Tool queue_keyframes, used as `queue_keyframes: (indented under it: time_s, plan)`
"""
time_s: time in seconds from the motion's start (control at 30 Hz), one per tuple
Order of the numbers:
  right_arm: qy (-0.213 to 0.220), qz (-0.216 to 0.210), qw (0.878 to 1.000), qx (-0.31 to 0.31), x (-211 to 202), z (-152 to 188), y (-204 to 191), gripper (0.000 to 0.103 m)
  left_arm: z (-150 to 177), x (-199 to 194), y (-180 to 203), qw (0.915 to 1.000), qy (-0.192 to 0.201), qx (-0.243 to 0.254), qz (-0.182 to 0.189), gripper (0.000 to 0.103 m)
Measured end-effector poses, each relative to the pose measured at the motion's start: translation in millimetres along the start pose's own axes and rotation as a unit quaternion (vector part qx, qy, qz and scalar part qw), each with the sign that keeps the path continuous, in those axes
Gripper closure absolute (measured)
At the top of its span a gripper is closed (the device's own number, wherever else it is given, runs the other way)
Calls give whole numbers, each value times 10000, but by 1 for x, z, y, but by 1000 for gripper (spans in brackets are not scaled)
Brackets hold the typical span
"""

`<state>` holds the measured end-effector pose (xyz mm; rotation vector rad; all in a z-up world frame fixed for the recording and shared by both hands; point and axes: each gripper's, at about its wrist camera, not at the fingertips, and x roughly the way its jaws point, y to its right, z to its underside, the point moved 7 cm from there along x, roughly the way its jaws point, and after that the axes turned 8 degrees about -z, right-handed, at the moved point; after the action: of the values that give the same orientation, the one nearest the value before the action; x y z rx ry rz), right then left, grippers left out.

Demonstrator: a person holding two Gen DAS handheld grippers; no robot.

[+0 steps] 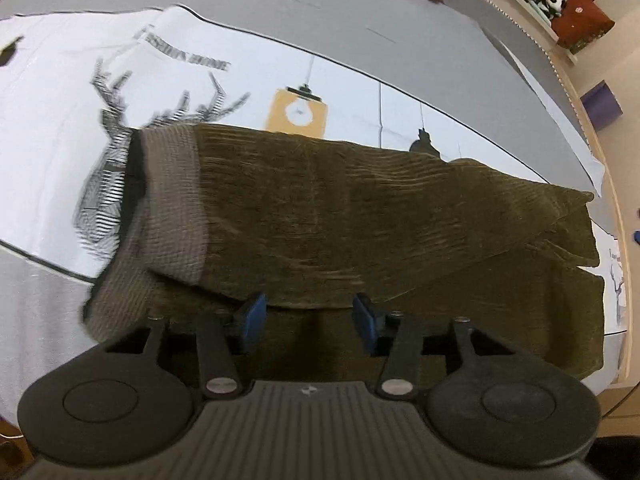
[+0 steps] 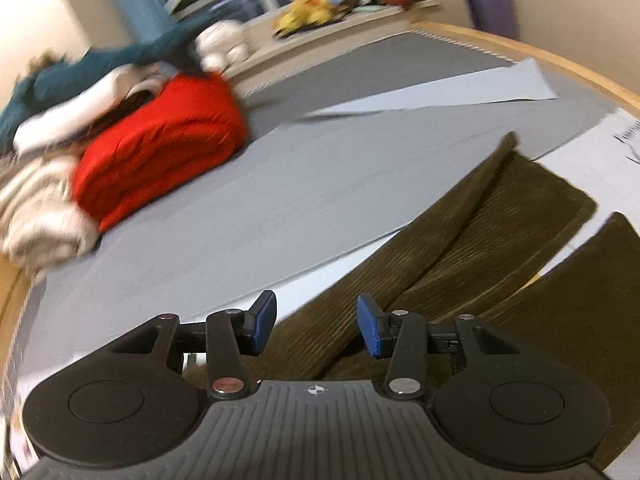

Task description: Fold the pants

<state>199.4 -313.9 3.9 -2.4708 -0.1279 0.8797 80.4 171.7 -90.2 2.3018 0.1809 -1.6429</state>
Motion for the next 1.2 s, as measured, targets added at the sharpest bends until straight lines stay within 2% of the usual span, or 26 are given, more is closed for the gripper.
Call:
queue_keyframes:
  time_s: [0.07, 0.13, 0.27, 0.33, 0.37, 0.43, 0.5, 0.57, 0.67, 0.77, 0.83, 0.97, 1.2]
  plan:
    - [289, 85, 9994, 169, -7, -20, 16, 59, -5, 8, 9, 9998, -85, -41, 147, 36]
    - [527, 197, 9978, 361, -12, -41, 39, 72, -2, 18, 13, 9996, -224, -44, 185, 34]
    - [732, 387, 9905, 1095, -9, -69, 98, 72, 4, 33, 23, 9983, -540, 88, 178, 31]
    - [655, 409, 9863, 1457, 2, -73, 126, 69, 4, 35, 27, 9987, -465, 189, 96, 31]
    - [551, 374, 9842, 1641, 11, -73, 139, 69, 2, 36, 26, 9989, -443, 88, 96, 31]
    - [293, 246, 9781, 2046, 36, -66, 163, 68, -7, 37, 16, 9989, -362, -281, 5, 31]
    - [29, 174, 9720, 2345, 65, -56, 178, 68, -15, 38, 3, 9973, -240, -652, -245, 30]
    - [-166, 167, 9690, 2461, 89, -47, 185, 68, -22, 38, -5, 9952, -152, -873, -405, 30]
    - [-290, 140, 9735, 2263, 121, -40, 179, 68, -25, 40, -11, 9922, -140, -1166, -426, 30]
    - [-333, 53, 9751, 2191, 149, -39, 176, 67, -26, 41, -12, 9908, -159, -1252, -490, 30]
    - [-318, 187, 9746, 2210, 166, -41, 180, 67, -25, 41, -12, 9903, -166, -1270, -541, 30]
    - [-285, 523, 9722, 2265, 187, -34, 191, 66, -29, 46, -13, 9889, -200, -1350, -590, 30]
    - [51, 834, 9740, 2105, 199, -42, 192, 72, -29, 53, -15, 9895, -348, -1253, -634, 30]
